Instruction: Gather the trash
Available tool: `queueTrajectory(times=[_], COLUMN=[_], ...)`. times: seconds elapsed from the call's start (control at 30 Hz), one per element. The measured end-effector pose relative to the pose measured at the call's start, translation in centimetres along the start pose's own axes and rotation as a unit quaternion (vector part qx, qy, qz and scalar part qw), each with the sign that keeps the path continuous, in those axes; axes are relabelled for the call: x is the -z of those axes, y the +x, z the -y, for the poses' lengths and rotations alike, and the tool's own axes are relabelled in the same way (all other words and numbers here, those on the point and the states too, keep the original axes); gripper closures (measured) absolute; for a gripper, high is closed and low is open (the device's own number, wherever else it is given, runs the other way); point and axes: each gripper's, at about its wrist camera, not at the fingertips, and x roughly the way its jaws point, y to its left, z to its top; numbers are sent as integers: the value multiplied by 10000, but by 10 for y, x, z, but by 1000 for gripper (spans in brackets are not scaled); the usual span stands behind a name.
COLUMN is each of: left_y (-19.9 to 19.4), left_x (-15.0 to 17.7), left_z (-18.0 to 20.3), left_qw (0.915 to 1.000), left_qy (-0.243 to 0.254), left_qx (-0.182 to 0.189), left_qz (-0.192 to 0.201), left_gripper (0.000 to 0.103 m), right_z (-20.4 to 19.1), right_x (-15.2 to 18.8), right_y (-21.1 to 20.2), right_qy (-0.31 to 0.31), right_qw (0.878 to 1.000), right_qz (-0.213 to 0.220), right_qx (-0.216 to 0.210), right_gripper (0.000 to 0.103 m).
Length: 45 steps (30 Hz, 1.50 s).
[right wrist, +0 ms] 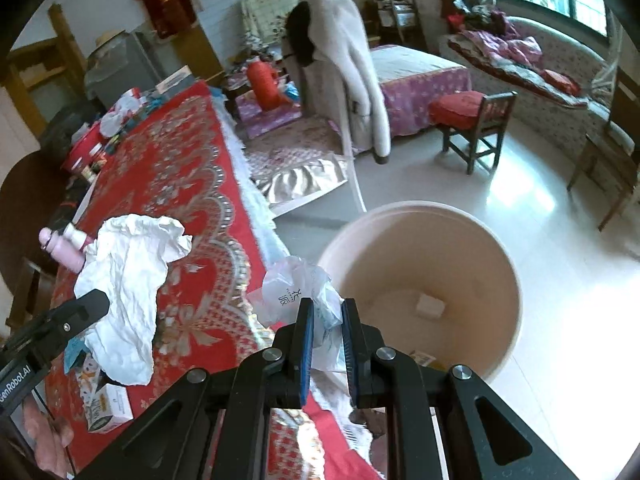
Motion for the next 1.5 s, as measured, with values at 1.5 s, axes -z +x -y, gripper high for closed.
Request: queueTrajectory(times=[1.5], left_y=[151], left_x=[-2], left_z=[57], left_qw=[9909], left_qy=[-241], left_qx=[732], left_qz=[-1102], left_gripper=[53], right_z=[126], right_x=[9], right_y=[57], right_qy=[1103], right_qw=[9891], right_qz=[-742], right_qx=[637], right_gripper=[58])
